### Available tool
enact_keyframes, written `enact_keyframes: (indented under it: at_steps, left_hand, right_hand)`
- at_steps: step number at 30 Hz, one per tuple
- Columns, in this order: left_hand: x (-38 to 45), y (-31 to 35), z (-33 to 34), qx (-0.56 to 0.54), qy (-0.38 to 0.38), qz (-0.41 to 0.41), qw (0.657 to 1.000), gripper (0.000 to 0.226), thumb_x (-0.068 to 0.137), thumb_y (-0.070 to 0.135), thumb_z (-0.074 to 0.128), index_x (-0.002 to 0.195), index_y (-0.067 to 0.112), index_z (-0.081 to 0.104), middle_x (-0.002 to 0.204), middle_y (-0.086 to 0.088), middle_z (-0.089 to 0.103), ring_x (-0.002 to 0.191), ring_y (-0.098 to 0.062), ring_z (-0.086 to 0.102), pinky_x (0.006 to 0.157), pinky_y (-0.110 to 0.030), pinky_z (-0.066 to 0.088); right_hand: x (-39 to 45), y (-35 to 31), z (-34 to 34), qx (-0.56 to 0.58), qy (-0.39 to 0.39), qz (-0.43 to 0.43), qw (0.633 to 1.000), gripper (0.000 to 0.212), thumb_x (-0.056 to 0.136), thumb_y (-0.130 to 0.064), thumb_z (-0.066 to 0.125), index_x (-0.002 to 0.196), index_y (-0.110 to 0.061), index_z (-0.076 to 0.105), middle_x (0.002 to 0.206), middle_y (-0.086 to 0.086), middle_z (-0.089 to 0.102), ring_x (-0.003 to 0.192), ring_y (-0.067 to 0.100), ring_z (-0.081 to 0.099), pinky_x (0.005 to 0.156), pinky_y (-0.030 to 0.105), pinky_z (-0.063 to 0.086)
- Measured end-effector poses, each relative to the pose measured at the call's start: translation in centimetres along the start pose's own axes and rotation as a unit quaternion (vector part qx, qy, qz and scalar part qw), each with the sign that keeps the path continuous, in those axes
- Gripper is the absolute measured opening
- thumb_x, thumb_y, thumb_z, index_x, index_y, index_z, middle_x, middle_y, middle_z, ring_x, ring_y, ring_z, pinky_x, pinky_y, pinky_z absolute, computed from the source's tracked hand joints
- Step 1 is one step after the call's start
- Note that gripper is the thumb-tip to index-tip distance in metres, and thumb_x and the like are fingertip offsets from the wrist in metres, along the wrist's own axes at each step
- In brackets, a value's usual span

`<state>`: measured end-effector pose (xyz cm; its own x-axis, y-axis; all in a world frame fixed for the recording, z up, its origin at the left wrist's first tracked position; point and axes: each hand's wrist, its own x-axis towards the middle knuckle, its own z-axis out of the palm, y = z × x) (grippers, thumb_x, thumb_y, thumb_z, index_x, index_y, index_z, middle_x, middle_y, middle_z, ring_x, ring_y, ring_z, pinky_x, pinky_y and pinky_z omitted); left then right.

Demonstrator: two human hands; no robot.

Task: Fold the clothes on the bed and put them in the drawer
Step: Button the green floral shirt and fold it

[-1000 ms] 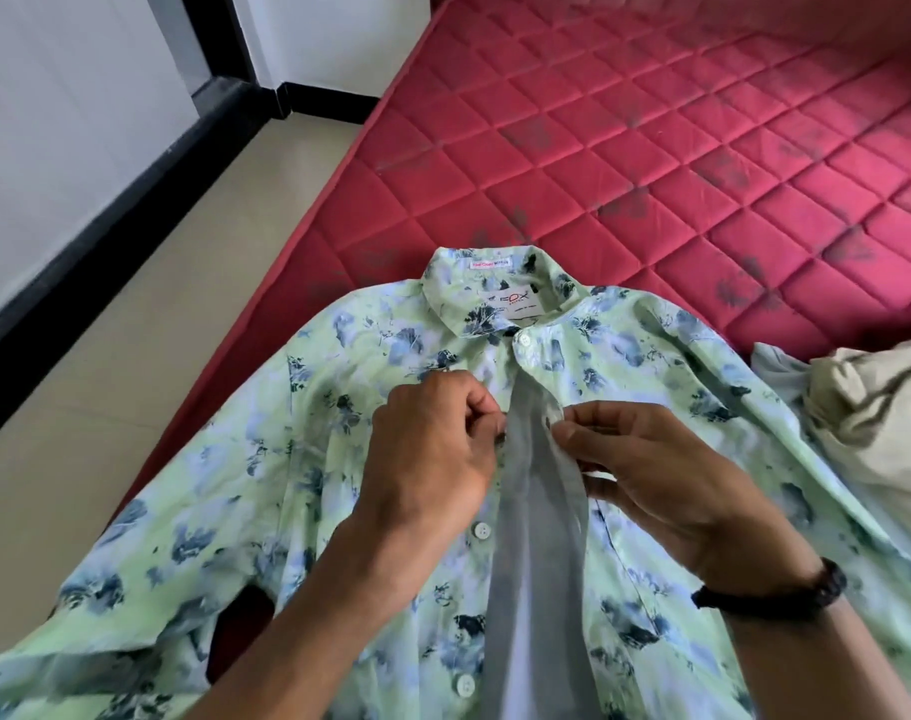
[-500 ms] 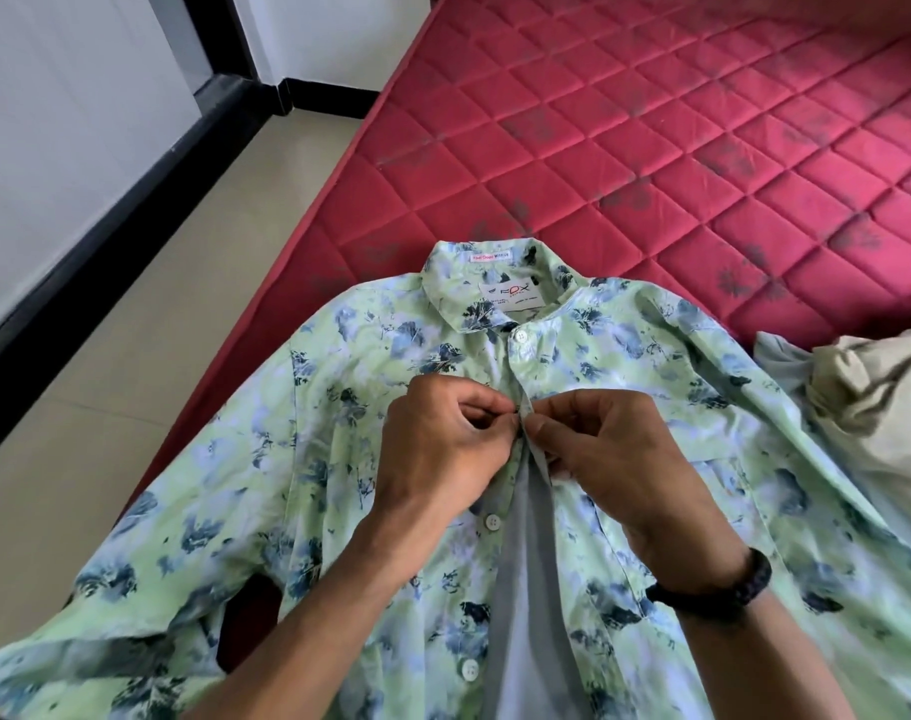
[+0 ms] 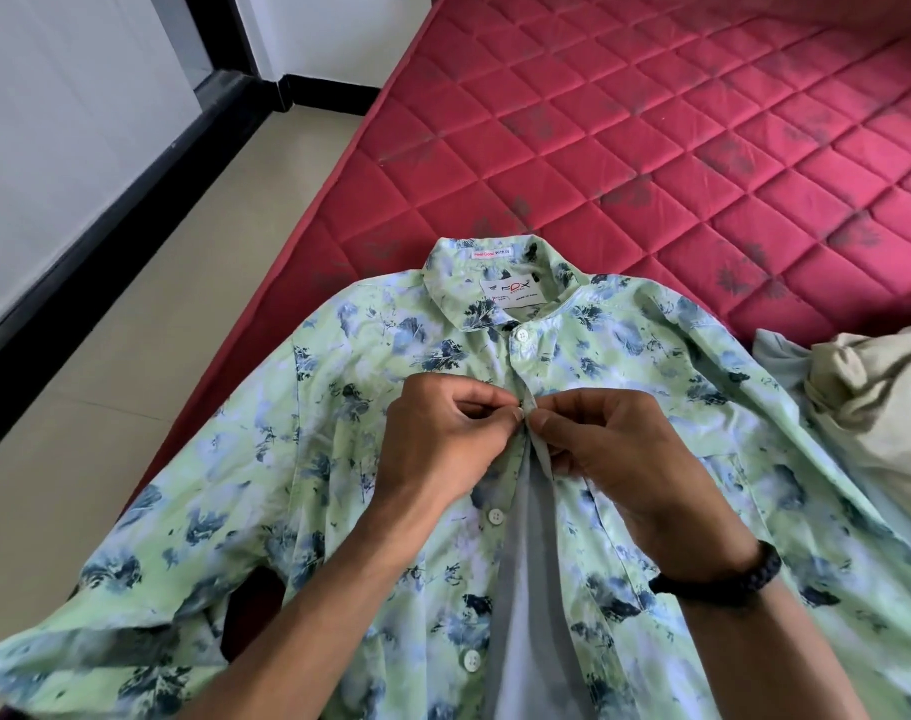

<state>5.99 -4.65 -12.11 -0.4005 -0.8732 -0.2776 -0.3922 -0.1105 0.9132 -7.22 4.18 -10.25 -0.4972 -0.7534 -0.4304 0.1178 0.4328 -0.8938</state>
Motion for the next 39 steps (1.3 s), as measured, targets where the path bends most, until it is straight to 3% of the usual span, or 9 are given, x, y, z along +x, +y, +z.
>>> enact_keyframes:
  at_steps: [5, 9, 11, 13, 18, 26, 30, 33, 39]
  left_hand:
    - [0.2, -0.4, 0.2, -0.014, 0.003, -0.005, 1.000, 0.007, 0.082, 0.022, 0.086, 0.086, 0.026, 0.083, 0.076, 0.011, 0.077, 0.070, -0.003, 0.073, 0.069, -0.023, 0.059]
    - [0.4, -0.4, 0.0, -0.044, -0.006, -0.028, 0.999, 0.004, 0.086, 0.027, 0.083, 0.089, 0.024, 0.083, 0.078, 0.004, 0.079, 0.074, -0.018, 0.077, 0.078, -0.045, 0.064]
    - [0.5, -0.3, -0.3, -0.051, -0.018, -0.025, 0.998, 0.027, 0.085, 0.047, 0.080, 0.087, 0.020, 0.082, 0.077, -0.002, 0.078, 0.075, -0.027, 0.076, 0.079, -0.051, 0.064]
    - [0.3, -0.3, -0.5, -0.026, -0.017, -0.010, 0.999, 0.033, 0.079, 0.056, 0.082, 0.087, 0.024, 0.082, 0.077, 0.005, 0.078, 0.074, -0.018, 0.076, 0.076, -0.041, 0.064]
    - [-0.3, -1.2, 1.3, -0.056, 0.050, -0.005, 0.997, 0.011, 0.082, 0.037, 0.085, 0.090, 0.029, 0.083, 0.076, 0.015, 0.077, 0.072, -0.004, 0.074, 0.074, -0.036, 0.064]
    - [-0.3, -1.6, 1.7, -0.138, 0.050, -0.006, 0.989, 0.018, 0.082, 0.021, 0.087, 0.098, 0.021, 0.080, 0.087, 0.004, 0.080, 0.078, -0.014, 0.077, 0.076, -0.036, 0.063]
    - [0.3, -0.9, 0.9, -0.195, 0.008, 0.000, 0.981, 0.014, 0.084, 0.010, 0.083, 0.096, 0.017, 0.079, 0.084, -0.003, 0.079, 0.069, -0.012, 0.072, 0.066, -0.027, 0.057]
    - [0.2, -1.8, 0.5, -0.060, 0.026, 0.108, 0.992, 0.011, 0.089, 0.020, 0.081, 0.100, 0.018, 0.079, 0.086, 0.005, 0.078, 0.075, -0.015, 0.074, 0.067, -0.037, 0.062]
    - [-2.1, -1.2, 0.5, 0.120, 0.105, 0.196, 0.967, 0.019, 0.096, 0.019, 0.070, 0.115, 0.018, 0.074, 0.101, 0.006, 0.076, 0.088, -0.004, 0.070, 0.081, -0.027, 0.058]
  right_hand:
    - [-0.1, 0.3, -0.4, 0.024, -0.034, 0.012, 0.999, 0.016, 0.098, -0.014, 0.067, 0.097, -0.003, 0.078, 0.073, 0.005, 0.070, 0.068, 0.012, 0.063, 0.069, 0.025, 0.056]
    - [-0.1, 0.3, 0.5, -0.001, 0.027, -0.022, 0.999, 0.003, 0.090, -0.011, 0.077, 0.088, -0.011, 0.080, 0.072, 0.003, 0.075, 0.061, 0.011, 0.063, 0.059, 0.021, 0.053]
    - [0.1, 0.5, 1.2, -0.024, 0.042, -0.040, 0.998, 0.004, 0.085, -0.015, 0.082, 0.083, -0.013, 0.080, 0.074, 0.004, 0.077, 0.064, 0.017, 0.071, 0.063, 0.031, 0.058]
    - [0.2, 0.8, 1.6, -0.048, 0.050, -0.053, 0.996, 0.006, 0.083, -0.018, 0.085, 0.081, -0.015, 0.080, 0.075, 0.006, 0.077, 0.072, 0.025, 0.076, 0.074, 0.044, 0.062]
    - [-0.3, 0.7, 0.7, -0.031, 0.044, -0.042, 0.998, 0.008, 0.076, -0.015, 0.087, 0.078, -0.013, 0.080, 0.070, 0.007, 0.076, 0.061, 0.013, 0.070, 0.056, 0.020, 0.054]
    - [0.4, 1.1, 0.7, -0.062, 0.040, -0.043, 0.996, 0.017, 0.097, -0.024, 0.070, 0.085, -0.014, 0.078, 0.066, 0.002, 0.071, 0.060, 0.017, 0.062, 0.062, 0.036, 0.053]
    - [0.6, 1.5, 0.6, 0.013, -0.006, -0.017, 1.000, 0.026, 0.102, -0.024, 0.062, 0.086, -0.006, 0.074, 0.063, 0.000, 0.057, 0.056, 0.010, 0.046, 0.053, 0.022, 0.039]
    - [0.6, 1.4, 0.0, 0.042, -0.043, -0.002, 0.998, 0.023, 0.099, -0.025, 0.067, 0.087, -0.006, 0.075, 0.071, 0.006, 0.059, 0.064, 0.014, 0.049, 0.059, 0.024, 0.043]
    - [-1.2, 1.3, 1.3, -0.033, -0.001, -0.043, 0.999, 0.026, 0.085, -0.023, 0.084, 0.102, -0.010, 0.070, 0.086, 0.010, 0.075, 0.075, 0.020, 0.069, 0.074, 0.037, 0.060]
